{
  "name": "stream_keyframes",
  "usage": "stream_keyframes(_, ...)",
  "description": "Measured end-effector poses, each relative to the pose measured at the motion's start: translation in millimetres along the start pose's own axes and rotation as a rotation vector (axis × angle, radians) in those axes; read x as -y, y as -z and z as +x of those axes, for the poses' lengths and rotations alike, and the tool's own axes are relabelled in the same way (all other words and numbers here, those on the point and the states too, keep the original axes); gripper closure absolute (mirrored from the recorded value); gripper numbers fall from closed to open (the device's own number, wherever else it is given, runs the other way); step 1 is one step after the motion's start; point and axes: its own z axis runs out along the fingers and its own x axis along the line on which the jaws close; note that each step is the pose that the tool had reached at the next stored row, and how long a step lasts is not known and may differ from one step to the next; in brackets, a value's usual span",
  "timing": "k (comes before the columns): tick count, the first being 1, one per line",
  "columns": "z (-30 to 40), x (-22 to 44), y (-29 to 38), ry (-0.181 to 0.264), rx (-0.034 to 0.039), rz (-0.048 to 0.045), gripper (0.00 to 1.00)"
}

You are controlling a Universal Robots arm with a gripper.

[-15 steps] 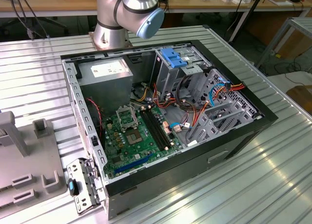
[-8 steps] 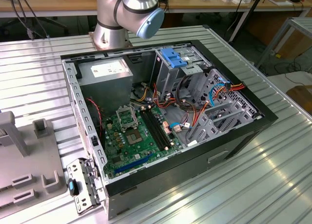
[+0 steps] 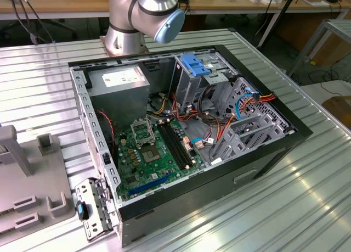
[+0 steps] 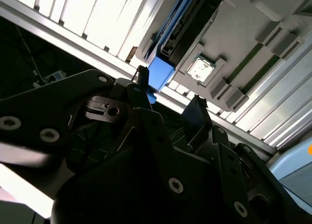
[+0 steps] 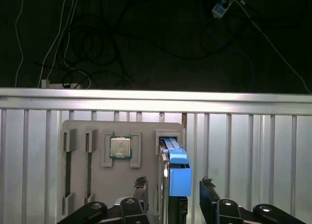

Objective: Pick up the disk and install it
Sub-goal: 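Pick up the disk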

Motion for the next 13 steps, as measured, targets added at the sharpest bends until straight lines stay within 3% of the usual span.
stream_keyframes(9,0.1,0.0,-5.5,0.001,0.0,0.0001,0.45)
stream_keyframes(13,0.8,0.0,-13.6,0.001,0.0,0.0001,0.45)
